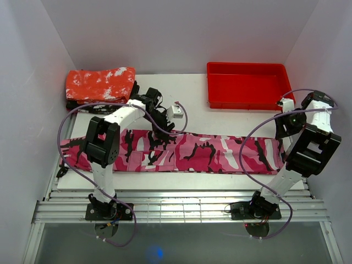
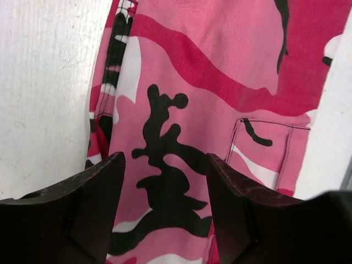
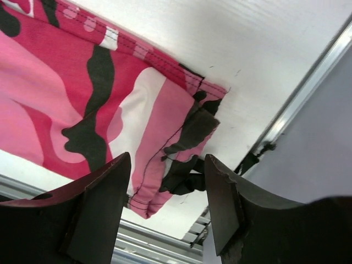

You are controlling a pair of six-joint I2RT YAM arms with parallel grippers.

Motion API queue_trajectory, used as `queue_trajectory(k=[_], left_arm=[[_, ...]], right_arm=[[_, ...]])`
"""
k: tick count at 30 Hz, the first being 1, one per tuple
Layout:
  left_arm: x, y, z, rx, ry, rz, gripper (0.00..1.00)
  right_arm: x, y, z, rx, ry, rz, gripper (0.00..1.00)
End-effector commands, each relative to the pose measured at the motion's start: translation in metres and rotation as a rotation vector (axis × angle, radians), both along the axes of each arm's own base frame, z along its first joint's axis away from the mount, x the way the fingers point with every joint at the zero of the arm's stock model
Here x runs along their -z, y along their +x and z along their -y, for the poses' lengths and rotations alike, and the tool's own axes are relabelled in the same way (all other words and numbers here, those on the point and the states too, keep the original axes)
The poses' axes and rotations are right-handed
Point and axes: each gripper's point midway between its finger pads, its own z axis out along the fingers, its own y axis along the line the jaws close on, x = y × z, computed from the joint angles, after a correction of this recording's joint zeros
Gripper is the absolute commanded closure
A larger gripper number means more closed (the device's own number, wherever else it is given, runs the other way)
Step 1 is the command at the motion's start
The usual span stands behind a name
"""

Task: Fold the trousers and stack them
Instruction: Fold the trousers

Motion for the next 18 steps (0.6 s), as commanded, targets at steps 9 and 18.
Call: queue_trajectory(k=[9, 18], left_arm=[[0.024, 0.023, 0.021, 0.096, 0.044, 0.227, 0.35], [0.032, 0.026, 0.034, 0.126, 0.042, 0.248, 0.38]], right_arm=[[0.014, -0.031, -0.033, 0.133, 0.186, -0.096, 0.45], [0.033, -0.023, -0.031, 0.192, 0.196, -0.086, 0.45]])
